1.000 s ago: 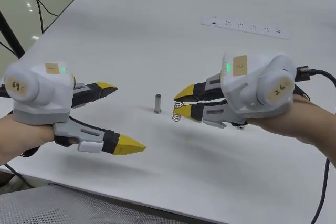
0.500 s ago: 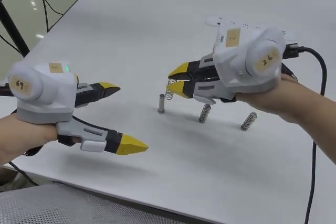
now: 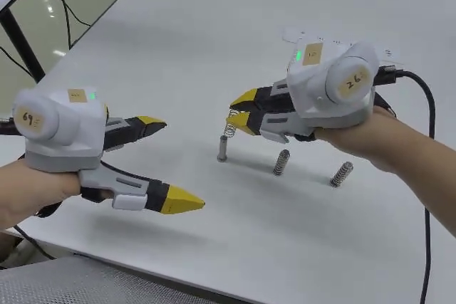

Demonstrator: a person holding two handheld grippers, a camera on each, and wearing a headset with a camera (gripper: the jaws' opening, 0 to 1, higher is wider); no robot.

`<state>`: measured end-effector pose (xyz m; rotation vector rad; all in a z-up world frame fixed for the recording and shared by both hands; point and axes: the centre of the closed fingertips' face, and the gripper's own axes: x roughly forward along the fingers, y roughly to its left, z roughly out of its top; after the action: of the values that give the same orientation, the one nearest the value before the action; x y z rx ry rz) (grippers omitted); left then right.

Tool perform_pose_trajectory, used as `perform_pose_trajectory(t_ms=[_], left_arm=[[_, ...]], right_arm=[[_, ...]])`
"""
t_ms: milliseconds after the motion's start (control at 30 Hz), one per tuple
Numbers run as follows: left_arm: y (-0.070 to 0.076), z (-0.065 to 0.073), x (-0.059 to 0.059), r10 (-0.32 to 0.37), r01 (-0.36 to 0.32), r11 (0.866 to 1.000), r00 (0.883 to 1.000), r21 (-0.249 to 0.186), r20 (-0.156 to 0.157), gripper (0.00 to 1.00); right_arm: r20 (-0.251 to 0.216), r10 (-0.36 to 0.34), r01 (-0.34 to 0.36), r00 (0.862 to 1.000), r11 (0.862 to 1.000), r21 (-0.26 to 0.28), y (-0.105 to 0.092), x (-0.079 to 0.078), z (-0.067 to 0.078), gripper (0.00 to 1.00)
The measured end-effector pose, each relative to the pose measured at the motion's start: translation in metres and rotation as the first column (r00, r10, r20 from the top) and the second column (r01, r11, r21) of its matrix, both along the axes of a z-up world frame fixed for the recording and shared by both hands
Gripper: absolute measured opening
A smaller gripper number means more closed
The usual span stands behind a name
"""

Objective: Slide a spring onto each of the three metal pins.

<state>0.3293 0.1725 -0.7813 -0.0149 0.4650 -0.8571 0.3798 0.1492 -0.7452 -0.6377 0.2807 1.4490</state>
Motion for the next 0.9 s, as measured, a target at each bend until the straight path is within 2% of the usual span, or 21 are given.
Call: perform_pose_trajectory(t_ms=[467, 900], left_arm=[[0.001, -0.003, 0.000, 0.002, -0.002, 1.000, 1.000, 0.009, -0.007, 0.98], [0.003, -0.003, -0.001, 0.013, -0.013, 1.000, 1.000, 0.002, -0.007, 0.97]], right_arm=[[0.002, 0.012, -0.012, 1.000, 1.000, -0.016, 0.006, 0.001, -0.010, 0.07], [0.006, 0.019, -0.018, 1.000, 0.998, -0.063, 0.010, -0.001, -0.029, 0.07]])
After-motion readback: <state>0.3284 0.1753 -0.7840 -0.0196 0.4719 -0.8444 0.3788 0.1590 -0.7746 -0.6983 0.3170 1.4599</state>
